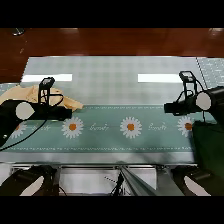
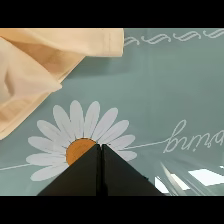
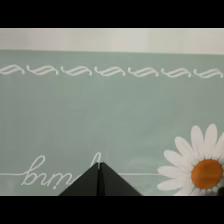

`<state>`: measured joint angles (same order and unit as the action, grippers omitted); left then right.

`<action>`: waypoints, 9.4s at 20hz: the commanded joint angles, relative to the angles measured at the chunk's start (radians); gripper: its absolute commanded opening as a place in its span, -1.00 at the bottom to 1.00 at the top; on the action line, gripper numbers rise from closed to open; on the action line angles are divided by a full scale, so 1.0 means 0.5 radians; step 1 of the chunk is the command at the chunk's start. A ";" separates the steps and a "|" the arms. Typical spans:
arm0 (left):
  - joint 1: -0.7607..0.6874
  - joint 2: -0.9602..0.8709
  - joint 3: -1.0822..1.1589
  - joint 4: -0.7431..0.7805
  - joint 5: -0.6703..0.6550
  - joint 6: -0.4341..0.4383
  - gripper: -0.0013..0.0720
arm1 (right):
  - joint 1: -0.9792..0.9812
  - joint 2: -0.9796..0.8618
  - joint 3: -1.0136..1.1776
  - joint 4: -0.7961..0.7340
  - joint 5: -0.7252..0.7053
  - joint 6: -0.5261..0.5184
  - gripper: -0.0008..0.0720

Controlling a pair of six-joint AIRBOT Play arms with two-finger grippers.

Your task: Fold the shirts.

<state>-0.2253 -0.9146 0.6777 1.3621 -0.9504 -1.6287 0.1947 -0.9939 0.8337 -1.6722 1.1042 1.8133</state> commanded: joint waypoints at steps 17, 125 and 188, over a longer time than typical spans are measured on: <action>1.044 -0.333 0.314 0.723 0.617 -0.076 0.95 | 0.001 -0.080 -0.002 -0.055 -0.336 0.098 0.58; 0.386 0.633 -0.362 -1.791 0.364 1.114 -0.90 | 0.771 -0.317 -0.204 2.112 -0.832 -0.990 -0.93; 0.922 -0.134 -0.618 -1.798 -0.449 0.989 0.95 | -1.545 -0.066 -0.538 1.460 -0.189 -1.065 0.67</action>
<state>0.3386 -0.9894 0.4873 0.5594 -1.3033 -1.1744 -0.5434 -1.0721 0.7143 -1.0836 1.0618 1.3815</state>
